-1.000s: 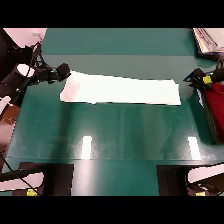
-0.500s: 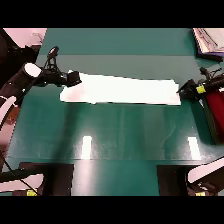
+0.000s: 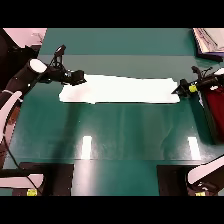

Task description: Fold the shirts.

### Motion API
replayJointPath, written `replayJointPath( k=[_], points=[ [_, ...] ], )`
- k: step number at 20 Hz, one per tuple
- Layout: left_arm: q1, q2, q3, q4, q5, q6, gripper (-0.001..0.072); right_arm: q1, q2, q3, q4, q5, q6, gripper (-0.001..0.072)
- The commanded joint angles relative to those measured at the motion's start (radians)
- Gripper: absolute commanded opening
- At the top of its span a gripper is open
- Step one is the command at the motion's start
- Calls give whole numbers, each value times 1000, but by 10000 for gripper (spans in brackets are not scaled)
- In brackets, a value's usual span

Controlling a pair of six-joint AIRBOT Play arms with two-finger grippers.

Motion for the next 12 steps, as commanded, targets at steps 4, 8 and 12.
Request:
replayJointPath(
  k=[4, 8, 12],
  points=[
    [-148, -267, 325, -13, -32, 27, 26, 37, 185, 2, 57, 41, -10, 11],
    [-270, -496, 547, -13, -55, 4, 26, 97, 255, 39, 229, 50, -8, 10],
    [-308, -615, 631, -13, -67, -49, 26, 195, 254, 196, 239, 59, 24, 10]
  ],
)
